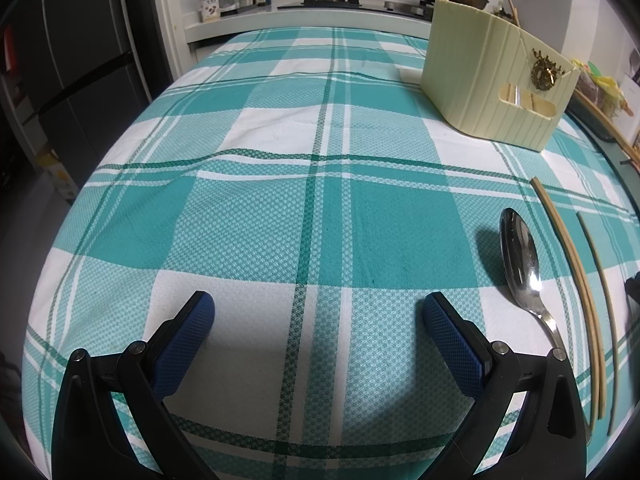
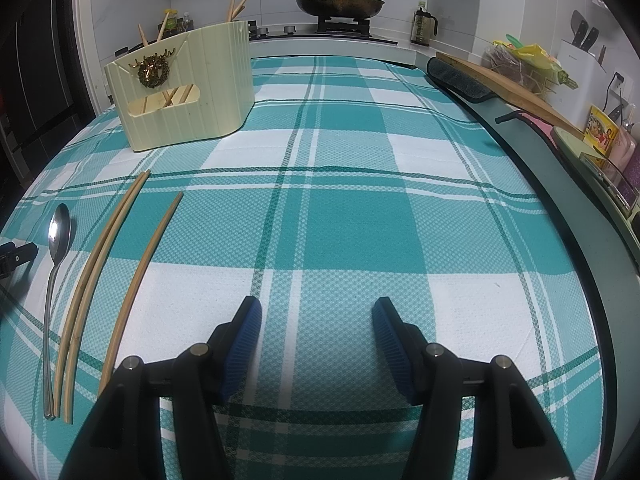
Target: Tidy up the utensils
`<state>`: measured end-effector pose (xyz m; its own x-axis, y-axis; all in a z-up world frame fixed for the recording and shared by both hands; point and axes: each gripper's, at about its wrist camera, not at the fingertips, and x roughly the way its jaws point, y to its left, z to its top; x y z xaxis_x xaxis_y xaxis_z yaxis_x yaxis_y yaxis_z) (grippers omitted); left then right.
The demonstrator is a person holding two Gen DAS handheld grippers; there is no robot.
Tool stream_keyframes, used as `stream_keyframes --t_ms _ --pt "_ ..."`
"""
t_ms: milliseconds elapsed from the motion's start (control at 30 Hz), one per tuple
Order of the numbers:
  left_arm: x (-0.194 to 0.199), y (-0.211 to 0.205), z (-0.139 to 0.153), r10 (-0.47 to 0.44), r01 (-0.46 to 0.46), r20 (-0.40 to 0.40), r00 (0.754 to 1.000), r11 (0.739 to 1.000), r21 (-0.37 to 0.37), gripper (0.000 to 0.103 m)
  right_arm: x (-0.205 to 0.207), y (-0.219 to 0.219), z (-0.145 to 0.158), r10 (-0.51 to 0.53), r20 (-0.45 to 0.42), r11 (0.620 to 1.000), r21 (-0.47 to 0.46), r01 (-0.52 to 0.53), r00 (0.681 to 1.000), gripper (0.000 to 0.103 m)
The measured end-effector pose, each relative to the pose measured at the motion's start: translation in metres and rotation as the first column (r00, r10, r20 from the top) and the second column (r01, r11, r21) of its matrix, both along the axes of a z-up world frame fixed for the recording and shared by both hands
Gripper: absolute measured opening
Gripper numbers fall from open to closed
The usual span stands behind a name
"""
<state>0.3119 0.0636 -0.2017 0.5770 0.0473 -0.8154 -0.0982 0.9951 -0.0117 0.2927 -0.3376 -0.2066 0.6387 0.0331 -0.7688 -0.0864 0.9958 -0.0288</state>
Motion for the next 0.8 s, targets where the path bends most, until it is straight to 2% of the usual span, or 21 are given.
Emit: stream_keyframes --t_ms 367,433,533,633,733,800 --pt "-0.004 -0.001 0.002 -0.006 0.006 -0.005 1.0 1.0 -0.005 0.103 0.0 0.0 0.0 0.0 0.0 1.0 0.0 0.0 1.0 0.06" --pt "-0.009 -0.002 0.004 0.002 -0.002 -0.007 1.0 1.0 -0.017 0.103 0.0 0.0 0.0 0.0 0.0 1.0 0.0 0.0 1.0 0.06" --pt "-0.02 -0.008 0.017 0.032 -0.031 0.019 0.999 0.996 -0.078 0.102 0.0 0.0 0.0 0.0 0.0 1.0 0.001 0.0 1.0 0.06" --pt "-0.031 -0.027 0.038 0.038 -0.026 0.078 0.996 0.989 -0.146 0.103 0.0 0.0 0.0 0.0 0.0 1.0 0.0 0.0 1.0 0.06" --pt "-0.037 -0.06 0.053 0.004 0.014 0.114 0.993 0.988 -0.157 0.103 0.0 -0.001 0.0 0.0 0.0 1.0 0.0 0.0 1.0 0.06" --pt "-0.035 -0.083 0.053 -0.028 0.046 0.109 0.994 0.986 -0.159 0.103 0.0 -0.001 0.0 0.0 0.0 1.0 0.0 0.0 1.0 0.06"
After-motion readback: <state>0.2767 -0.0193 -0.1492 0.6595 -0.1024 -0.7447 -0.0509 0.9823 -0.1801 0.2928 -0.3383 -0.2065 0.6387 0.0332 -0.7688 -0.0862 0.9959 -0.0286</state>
